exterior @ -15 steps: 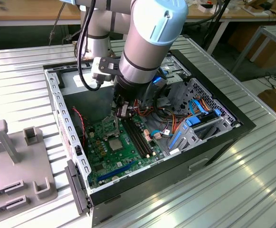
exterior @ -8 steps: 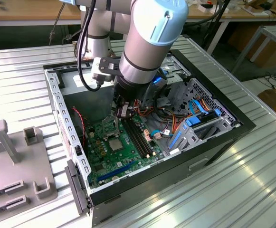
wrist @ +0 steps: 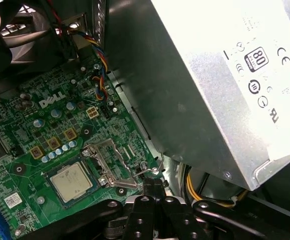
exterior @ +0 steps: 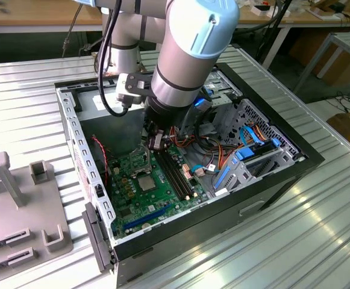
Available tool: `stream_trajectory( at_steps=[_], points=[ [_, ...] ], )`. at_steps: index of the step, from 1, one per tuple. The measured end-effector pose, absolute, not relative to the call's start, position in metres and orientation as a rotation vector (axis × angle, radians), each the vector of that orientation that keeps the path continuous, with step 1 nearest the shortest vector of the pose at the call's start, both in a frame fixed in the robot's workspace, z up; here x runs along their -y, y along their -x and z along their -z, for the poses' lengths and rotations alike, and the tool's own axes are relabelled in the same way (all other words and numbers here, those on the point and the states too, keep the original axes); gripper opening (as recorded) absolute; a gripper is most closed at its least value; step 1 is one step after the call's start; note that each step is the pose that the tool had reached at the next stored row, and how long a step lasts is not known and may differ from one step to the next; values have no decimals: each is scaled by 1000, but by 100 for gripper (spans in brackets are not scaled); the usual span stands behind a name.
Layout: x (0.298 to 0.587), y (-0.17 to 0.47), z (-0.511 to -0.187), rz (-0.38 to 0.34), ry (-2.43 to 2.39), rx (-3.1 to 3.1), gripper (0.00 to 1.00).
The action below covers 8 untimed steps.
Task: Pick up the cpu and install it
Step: 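Close the cpu cover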
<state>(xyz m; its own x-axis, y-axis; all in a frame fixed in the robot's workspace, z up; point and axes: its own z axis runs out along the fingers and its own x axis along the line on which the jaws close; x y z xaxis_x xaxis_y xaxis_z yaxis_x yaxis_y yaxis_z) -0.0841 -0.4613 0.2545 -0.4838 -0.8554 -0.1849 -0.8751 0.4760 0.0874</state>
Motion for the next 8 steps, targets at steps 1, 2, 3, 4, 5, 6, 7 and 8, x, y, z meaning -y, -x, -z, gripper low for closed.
stream_trajectory(
  at_steps=[1,2,3,4,5,6,7,8],
  points=[
    [462,84,-254,-257,1530,-2598,11],
    [462,84,-254,-257,1530,-2598,11],
    [462,84,-254,-257,1530,-2598,11],
    [463,84,-254,-256,1530,-2599,11],
    [463,84,-254,-255,1530,-2599,11],
    [464,84,-254,-254,1531,-2599,11],
    [465,84,-254,-254,1531,-2599,11],
    [465,84,-254,-253,1531,-2600,11]
  ],
)
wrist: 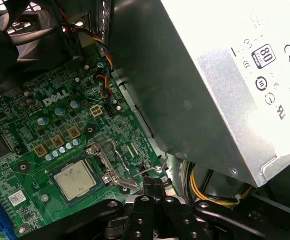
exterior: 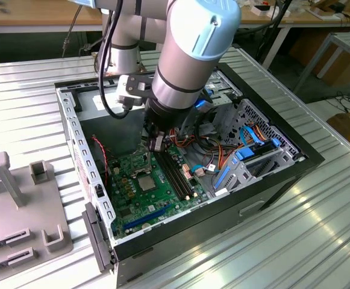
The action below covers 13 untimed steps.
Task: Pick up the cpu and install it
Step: 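Close the cpu cover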
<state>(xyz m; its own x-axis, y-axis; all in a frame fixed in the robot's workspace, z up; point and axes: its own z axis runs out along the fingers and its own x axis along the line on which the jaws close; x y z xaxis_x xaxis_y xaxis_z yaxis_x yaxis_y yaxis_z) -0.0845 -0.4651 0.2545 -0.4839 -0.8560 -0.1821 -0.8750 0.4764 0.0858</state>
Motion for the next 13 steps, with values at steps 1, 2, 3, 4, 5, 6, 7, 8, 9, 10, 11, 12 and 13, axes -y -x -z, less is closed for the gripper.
stream_trajectory(
  at_steps=[1,2,3,4,5,6,7,8,9,10,11,12,13],
  points=[
    [466,85,-254,-253,1531,-2600,11],
    [466,85,-254,-252,1531,-2600,11],
    [466,85,-254,-252,1531,-2600,11],
    [467,85,-254,-251,1531,-2601,11],
    [467,85,-254,-251,1531,-2601,11],
    [467,85,-254,-251,1531,-2601,11],
    [468,85,-254,-250,1532,-2601,11],
    [468,85,-254,-250,1532,-2601,11],
    [469,85,-254,-250,1532,-2601,11],
    [469,85,-254,-249,1532,-2601,11],
    [470,85,-254,-249,1532,-2602,11],
    [470,85,-254,-249,1532,-2602,11],
    [470,85,-254,-249,1532,-2602,11]
  ],
)
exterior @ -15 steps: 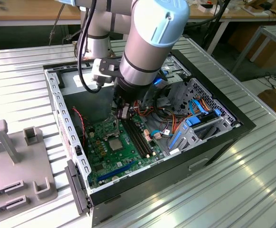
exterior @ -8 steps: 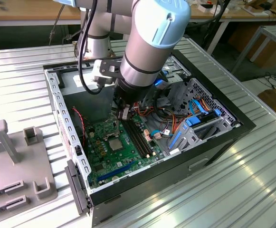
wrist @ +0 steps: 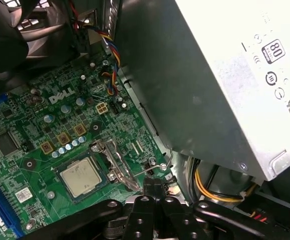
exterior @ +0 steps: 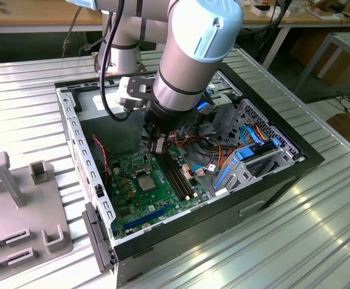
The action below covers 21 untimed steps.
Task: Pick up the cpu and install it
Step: 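Close the cpu cover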
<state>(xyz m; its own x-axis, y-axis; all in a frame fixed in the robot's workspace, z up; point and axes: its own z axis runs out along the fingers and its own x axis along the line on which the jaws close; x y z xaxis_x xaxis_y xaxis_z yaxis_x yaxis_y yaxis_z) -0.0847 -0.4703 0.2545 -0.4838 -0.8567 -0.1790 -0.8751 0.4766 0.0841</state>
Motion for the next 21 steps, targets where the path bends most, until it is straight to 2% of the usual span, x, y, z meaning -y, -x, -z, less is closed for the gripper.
stream_trajectory(
  at_steps=[21],
  points=[
    [477,85,-254,-249,1532,-2602,11]
  ],
)
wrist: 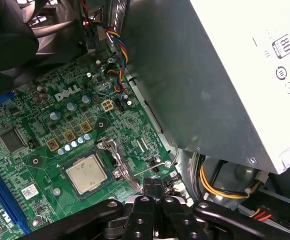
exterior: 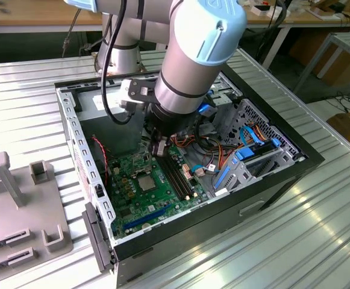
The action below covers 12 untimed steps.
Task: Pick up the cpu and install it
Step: 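Close the cpu cover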
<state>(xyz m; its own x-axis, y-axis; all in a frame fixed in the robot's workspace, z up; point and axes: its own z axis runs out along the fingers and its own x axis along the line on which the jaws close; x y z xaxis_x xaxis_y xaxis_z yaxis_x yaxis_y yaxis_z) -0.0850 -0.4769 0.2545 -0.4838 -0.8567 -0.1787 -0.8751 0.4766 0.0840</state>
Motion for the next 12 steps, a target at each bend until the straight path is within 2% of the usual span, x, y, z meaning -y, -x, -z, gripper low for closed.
stream_trajectory(
  at_steps=[12],
  points=[
    [483,85,-254,-249,1532,-2602,11]
  ],
)
